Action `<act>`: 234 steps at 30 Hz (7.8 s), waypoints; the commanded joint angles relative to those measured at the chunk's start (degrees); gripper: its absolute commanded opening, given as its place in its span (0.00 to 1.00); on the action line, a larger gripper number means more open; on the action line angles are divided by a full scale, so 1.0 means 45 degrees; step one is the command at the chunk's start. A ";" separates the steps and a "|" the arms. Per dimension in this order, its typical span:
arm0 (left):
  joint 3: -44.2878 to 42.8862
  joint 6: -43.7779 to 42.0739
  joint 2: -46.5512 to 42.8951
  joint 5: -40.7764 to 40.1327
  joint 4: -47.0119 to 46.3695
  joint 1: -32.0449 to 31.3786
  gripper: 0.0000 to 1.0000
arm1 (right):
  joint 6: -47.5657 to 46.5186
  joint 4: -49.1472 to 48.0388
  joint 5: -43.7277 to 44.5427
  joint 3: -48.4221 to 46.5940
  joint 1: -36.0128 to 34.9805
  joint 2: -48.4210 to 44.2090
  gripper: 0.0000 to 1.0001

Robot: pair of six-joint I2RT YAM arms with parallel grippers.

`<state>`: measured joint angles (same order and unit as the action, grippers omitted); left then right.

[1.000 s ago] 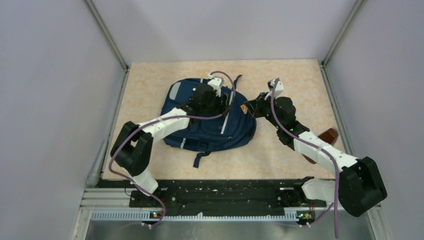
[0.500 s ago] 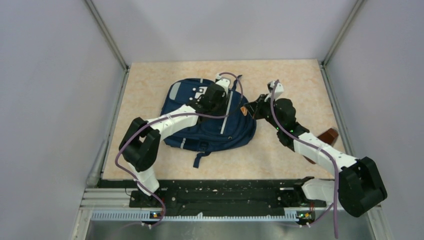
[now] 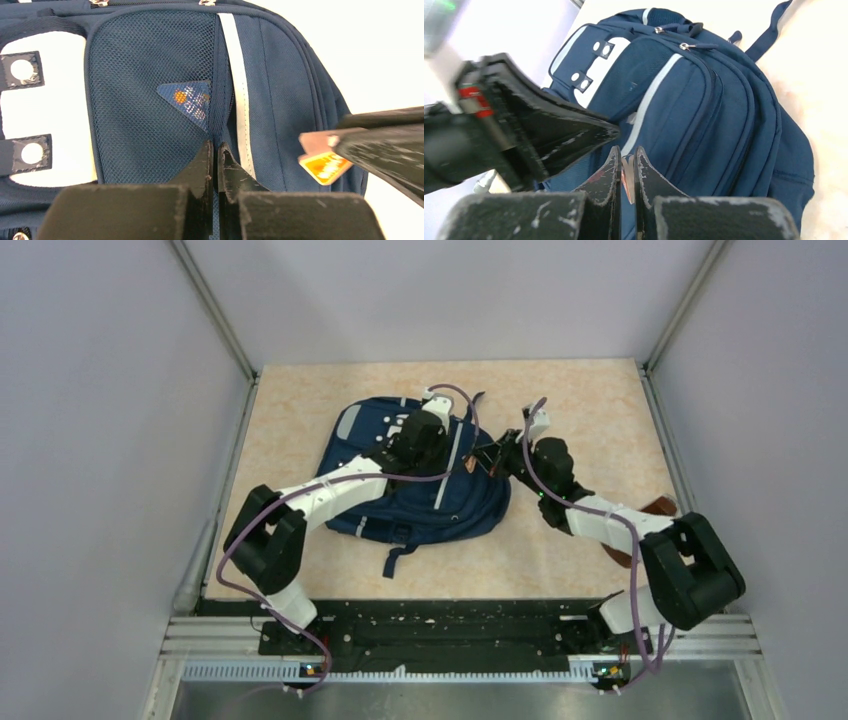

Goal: Pack the student bag
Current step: Place the stationery in the student bag, then zip the student bag at the center of the board.

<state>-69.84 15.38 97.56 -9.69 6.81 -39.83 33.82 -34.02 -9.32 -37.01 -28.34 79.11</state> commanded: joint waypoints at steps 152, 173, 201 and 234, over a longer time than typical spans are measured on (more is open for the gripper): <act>1.0190 0.7472 -0.6993 0.3917 -0.5440 0.3632 0.27 | -1.3578 1.0050 -0.3282 -0.7474 -0.4058 0.4356 0.49; 1.0145 0.6478 -0.6568 0.1907 -0.4895 0.3754 0.00 | -1.3404 0.7301 0.2600 -0.6015 -0.4845 0.3738 0.00; 1.1261 0.6007 -0.7857 0.0511 -0.3694 0.3899 0.00 | -1.1015 0.4410 0.5251 -0.9150 -0.1175 0.5831 0.00; 0.6365 0.2751 -1.0052 -0.0487 0.0787 0.5920 0.88 | -0.4662 0.7207 -0.0617 -0.2271 0.6402 -0.2424 0.75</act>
<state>-33.74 30.46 54.24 -6.26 5.17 -14.33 8.95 -3.33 -11.77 -51.44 -7.03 77.87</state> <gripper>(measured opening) 0.873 0.741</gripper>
